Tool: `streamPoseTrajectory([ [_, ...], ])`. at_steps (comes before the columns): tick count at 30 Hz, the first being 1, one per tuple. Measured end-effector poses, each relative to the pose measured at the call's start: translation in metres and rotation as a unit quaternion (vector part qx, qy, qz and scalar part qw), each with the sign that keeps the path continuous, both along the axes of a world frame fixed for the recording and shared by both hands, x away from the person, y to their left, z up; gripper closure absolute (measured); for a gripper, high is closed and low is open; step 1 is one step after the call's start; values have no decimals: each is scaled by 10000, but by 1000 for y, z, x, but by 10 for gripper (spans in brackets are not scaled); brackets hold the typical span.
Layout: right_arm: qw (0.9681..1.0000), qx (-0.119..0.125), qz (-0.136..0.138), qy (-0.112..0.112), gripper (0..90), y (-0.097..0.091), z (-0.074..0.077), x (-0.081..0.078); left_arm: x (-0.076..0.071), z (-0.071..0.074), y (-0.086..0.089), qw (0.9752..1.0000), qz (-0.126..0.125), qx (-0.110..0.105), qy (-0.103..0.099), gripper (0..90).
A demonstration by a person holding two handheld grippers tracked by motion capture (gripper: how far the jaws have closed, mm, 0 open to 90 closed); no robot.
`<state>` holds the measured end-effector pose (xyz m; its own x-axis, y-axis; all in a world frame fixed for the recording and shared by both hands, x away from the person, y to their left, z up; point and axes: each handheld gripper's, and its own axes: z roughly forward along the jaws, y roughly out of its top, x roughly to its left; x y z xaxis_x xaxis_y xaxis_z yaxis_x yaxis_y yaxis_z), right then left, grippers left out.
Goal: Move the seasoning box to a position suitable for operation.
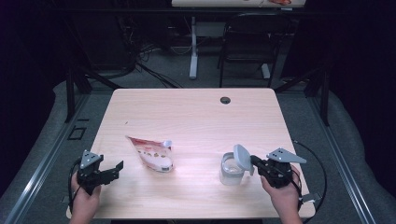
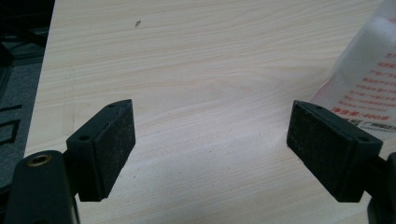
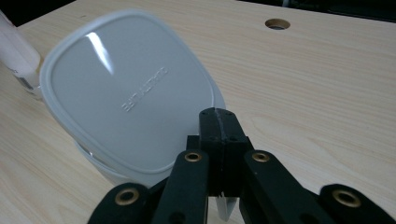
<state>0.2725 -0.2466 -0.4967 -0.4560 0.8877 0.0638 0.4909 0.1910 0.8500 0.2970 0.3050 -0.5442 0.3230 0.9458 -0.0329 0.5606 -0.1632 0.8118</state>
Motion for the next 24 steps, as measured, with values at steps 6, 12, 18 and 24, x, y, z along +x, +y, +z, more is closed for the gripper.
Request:
streamPoseTrajectory([
  [6, 10000, -25, -13, 78, 900, -1, -2, 1, 0, 1, -1, 10000, 77, -7, -21, 155],
  [12, 9999, -16, -16, 103, 900, -2, -3, 1, 0, 0, -1, 10000, -15, -13, 26, 155],
  [18, 9999, -15, -18, 110, 900, -2, -3, 1, 0, -1, -1, 10000, -40, 5, 57, 155],
  [24, 9999, 26, -9, 113, 900, -2, -4, 1, 1, -1, -1, 10000, 68, 33, 30, 156],
])
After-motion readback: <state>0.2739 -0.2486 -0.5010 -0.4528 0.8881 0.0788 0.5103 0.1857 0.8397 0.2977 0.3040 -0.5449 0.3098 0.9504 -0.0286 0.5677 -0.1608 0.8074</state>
